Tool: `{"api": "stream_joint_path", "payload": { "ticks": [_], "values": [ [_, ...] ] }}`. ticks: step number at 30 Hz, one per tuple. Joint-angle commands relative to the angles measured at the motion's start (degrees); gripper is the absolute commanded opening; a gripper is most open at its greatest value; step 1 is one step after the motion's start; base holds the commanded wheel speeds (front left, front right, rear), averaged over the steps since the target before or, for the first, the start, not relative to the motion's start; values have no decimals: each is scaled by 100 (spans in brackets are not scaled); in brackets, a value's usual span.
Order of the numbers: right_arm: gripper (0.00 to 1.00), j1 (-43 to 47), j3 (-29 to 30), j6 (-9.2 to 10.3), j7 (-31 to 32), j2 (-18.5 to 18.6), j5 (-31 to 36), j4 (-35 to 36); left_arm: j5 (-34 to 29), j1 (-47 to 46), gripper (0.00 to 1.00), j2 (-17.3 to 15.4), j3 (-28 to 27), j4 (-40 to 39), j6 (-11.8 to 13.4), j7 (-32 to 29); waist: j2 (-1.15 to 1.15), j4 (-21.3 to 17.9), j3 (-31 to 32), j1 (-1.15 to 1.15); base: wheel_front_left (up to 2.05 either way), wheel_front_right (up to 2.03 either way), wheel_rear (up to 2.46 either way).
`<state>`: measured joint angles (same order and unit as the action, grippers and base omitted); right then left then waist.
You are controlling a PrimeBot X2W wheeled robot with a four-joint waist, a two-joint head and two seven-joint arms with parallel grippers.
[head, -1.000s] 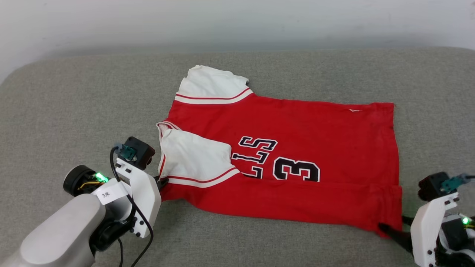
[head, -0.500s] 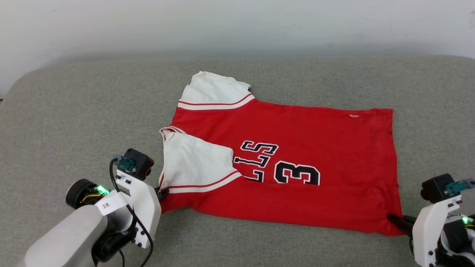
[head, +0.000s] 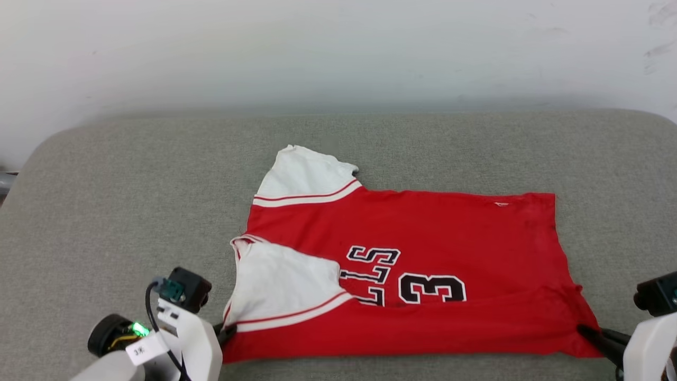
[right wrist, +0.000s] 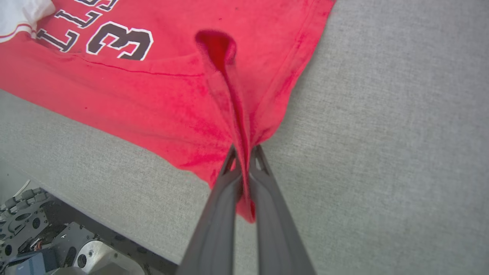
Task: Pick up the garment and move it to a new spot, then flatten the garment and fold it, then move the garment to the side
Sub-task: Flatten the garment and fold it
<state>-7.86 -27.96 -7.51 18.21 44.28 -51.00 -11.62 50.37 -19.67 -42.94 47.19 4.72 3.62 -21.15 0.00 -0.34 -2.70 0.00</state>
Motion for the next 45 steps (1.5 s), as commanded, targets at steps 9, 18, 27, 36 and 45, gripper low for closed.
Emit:
{"api": "stream_joint_path", "payload": {
  "ticks": [9,18,27,36,45],
  "values": [
    [0,467,399,6,295,-83,-121,-55,114,401,0,-21,9,26,177,118,0,-11,-161,0,0,0,0],
    [2,321,293,6,156,-536,0,-637,71,305,0,244,158,715,42,169,0,-2,-316,0,0,0,0],
    [100,281,704,5,-916,-603,379,-474,-78,145,100,211,-41,673,140,661,0,-52,-32,0,0,0,0],
    [100,210,1872,5,-2209,-1374,1784,195,-471,-689,100,198,-387,433,276,1107,0,-271,-66,0,0,0,0],
    [100,525,2572,5,-2461,-2426,2860,1657,-769,-2175,100,308,-587,800,-56,922,0,-628,-646,0,0,0,0]
  ]
}}
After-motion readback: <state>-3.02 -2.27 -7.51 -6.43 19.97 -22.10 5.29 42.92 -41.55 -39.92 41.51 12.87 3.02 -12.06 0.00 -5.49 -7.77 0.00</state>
